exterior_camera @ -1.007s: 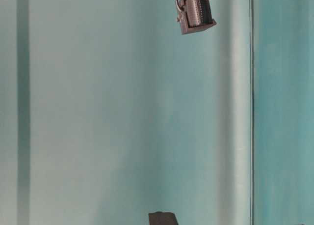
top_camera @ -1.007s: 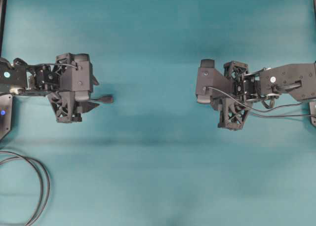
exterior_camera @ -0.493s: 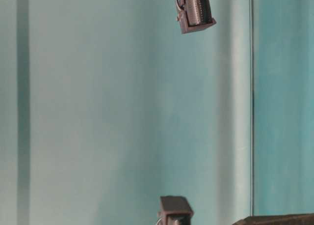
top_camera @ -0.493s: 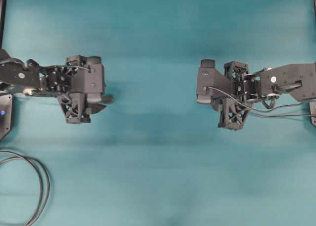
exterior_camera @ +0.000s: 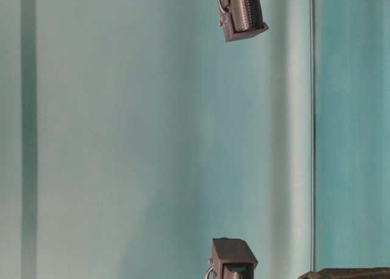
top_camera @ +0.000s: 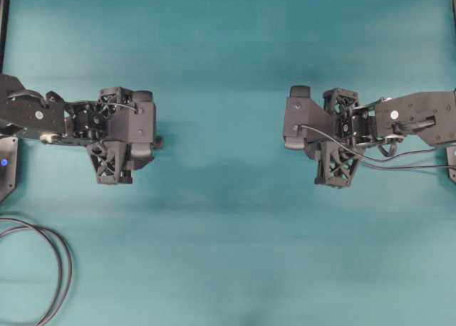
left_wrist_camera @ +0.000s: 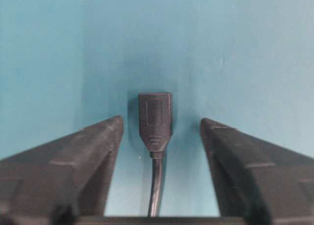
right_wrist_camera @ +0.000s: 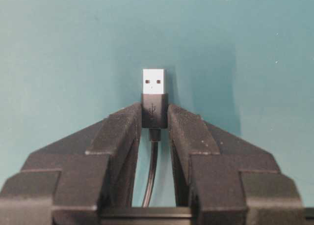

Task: Insert the USB using both arms.
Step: 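Lower the left gripper around the female USB socket and close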

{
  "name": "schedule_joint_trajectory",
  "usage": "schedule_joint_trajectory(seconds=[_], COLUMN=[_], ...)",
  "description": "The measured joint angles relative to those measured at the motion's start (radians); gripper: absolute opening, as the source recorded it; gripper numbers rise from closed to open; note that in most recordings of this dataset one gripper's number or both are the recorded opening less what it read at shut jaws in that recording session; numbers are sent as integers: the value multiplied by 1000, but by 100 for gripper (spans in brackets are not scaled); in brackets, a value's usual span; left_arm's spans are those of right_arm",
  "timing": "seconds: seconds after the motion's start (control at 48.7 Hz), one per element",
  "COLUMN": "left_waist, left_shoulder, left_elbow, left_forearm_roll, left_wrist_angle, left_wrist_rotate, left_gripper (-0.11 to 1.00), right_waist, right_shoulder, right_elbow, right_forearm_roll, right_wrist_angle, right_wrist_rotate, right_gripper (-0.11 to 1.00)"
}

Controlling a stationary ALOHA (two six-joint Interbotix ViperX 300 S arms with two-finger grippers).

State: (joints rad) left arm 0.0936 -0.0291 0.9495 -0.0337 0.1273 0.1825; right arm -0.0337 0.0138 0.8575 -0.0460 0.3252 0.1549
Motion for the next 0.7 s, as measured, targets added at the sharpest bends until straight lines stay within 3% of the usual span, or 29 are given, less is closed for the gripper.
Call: schedule_joint_trajectory(seconds=[0.185,0.699], left_waist=[-6,-8], left_shoulder=[17,35], left_elbow=[0,-17], left_forearm_roll=[0,0], left_wrist_angle=[-9,-11], left_wrist_rotate=[0,0], left_gripper=[46,39], right_waist=[2,2], right_shoulder=[0,0], right_elbow=[0,-5], right_forearm_roll=[-6,-6], right_wrist_angle=[2,2], right_wrist_rotate=[0,2], right_gripper=[20,20])
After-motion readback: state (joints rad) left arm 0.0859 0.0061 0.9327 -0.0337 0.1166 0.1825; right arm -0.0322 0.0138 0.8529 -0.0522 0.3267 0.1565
